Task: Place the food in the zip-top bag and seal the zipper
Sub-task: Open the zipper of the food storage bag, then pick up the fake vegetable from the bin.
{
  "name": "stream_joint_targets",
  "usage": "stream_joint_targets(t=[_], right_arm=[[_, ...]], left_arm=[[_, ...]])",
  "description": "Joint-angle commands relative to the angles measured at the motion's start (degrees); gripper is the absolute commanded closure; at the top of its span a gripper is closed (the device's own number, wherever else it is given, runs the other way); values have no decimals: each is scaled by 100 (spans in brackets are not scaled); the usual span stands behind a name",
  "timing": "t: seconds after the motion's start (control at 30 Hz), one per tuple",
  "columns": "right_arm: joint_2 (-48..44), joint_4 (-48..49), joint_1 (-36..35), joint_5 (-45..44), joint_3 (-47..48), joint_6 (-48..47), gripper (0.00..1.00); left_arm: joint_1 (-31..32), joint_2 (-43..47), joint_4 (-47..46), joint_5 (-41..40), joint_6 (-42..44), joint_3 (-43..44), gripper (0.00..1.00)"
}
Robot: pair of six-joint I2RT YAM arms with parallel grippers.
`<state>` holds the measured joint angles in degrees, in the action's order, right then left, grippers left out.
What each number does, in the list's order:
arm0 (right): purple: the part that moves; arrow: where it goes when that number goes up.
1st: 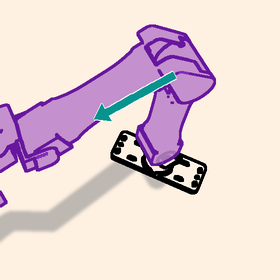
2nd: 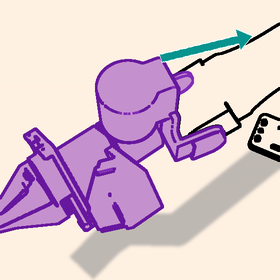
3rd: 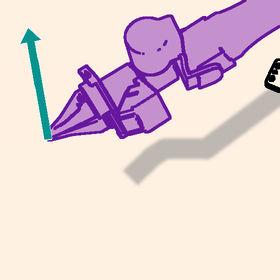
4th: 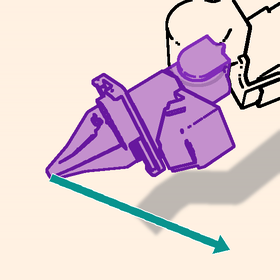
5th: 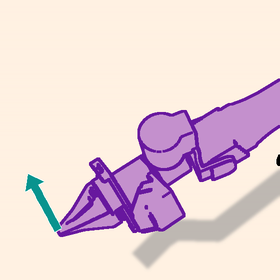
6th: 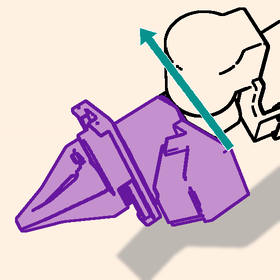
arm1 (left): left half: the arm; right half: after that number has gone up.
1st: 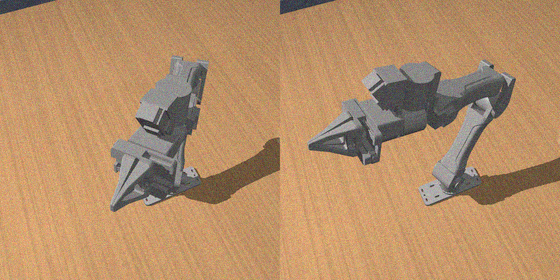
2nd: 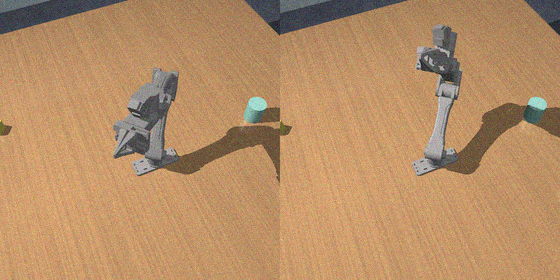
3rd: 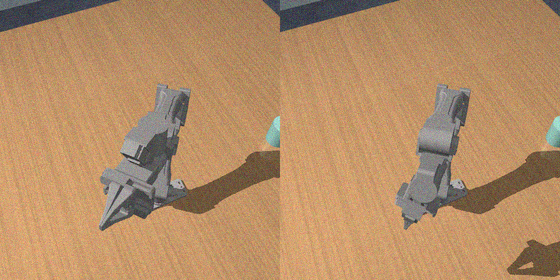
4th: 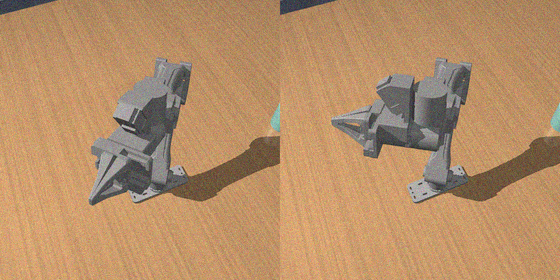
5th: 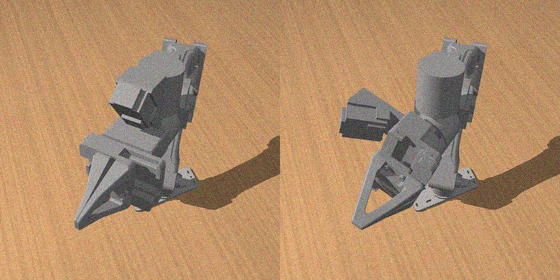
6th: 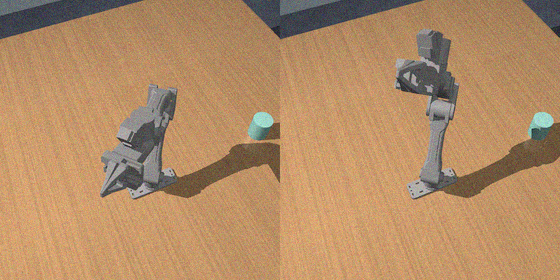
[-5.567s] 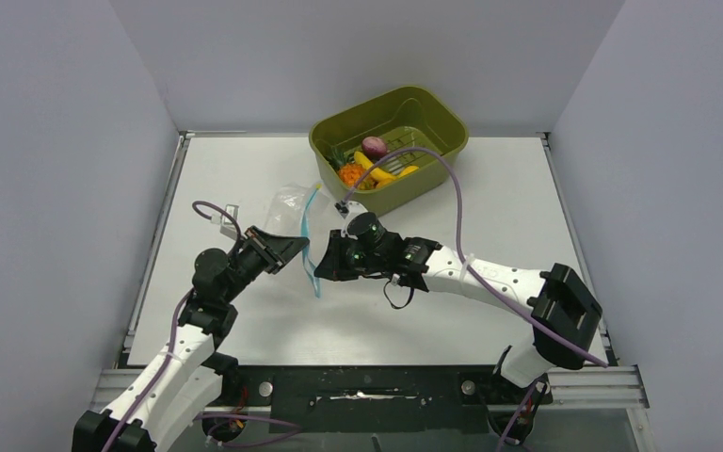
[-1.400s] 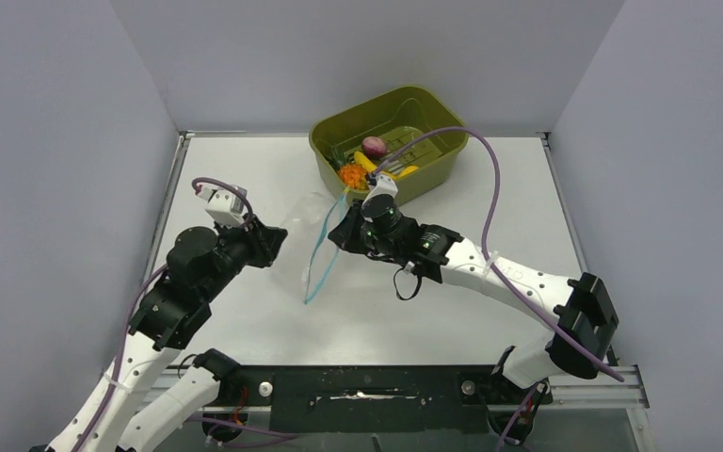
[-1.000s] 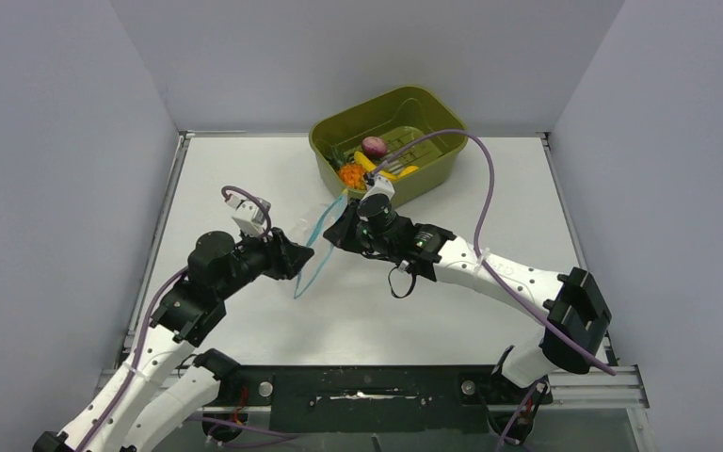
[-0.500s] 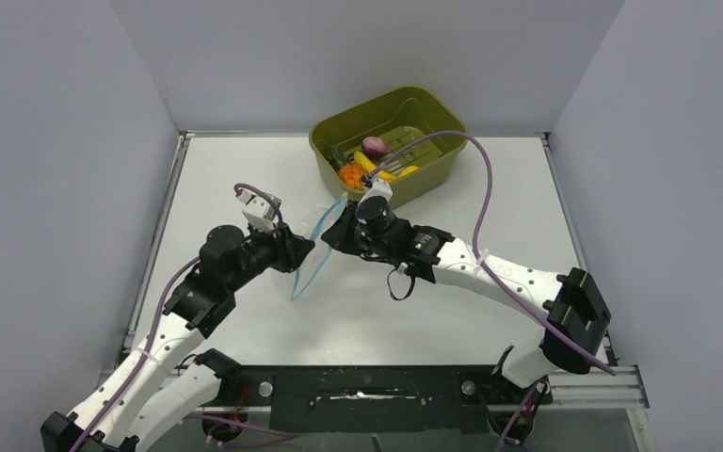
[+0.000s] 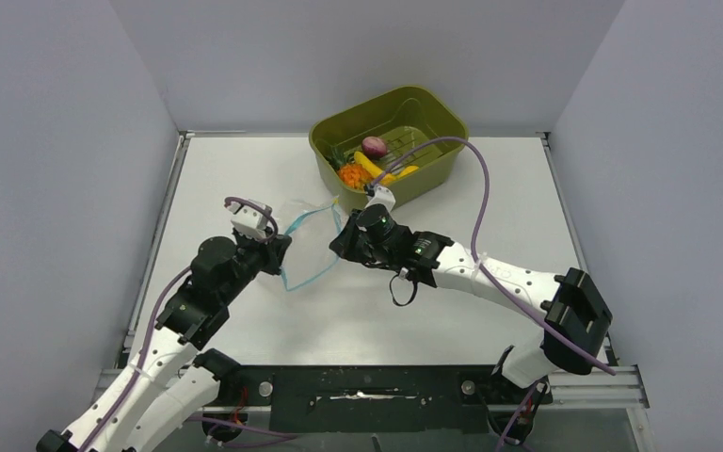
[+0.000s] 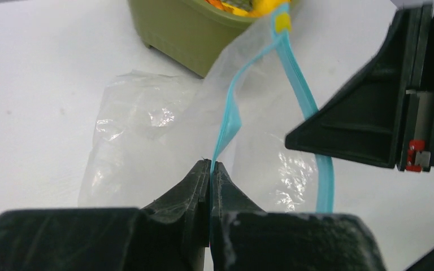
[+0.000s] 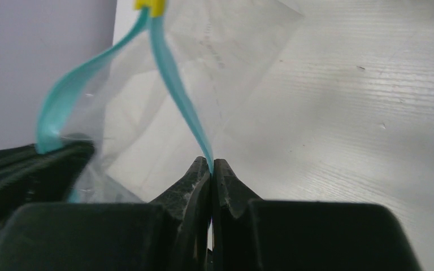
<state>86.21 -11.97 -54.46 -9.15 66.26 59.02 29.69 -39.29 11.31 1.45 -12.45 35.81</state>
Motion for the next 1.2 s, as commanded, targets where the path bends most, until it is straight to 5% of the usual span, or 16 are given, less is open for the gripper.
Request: stream_joint_targets(t=[0.0, 0.4, 0.77, 0.97, 1.17], right_arm=[[-309, 13, -3, -358, -375, -65, 100], [-7, 37, 14, -137, 196, -455, 84], [-335, -319, 178, -337, 887, -2080, 37], [-175, -1077, 1005, 261, 1764, -2761, 33], [399, -1697, 1344, -430, 2705, -4028, 35]], left_arm=[[10, 407, -300, -1037, 393, 233, 100], [10, 951, -544, -446, 794, -461, 100], [14, 1210, -579, -408, 782, -812, 100], [10, 1179, -578, -381, 832, -798, 100], [18, 1331, -575, -329, 884, -846, 100]])
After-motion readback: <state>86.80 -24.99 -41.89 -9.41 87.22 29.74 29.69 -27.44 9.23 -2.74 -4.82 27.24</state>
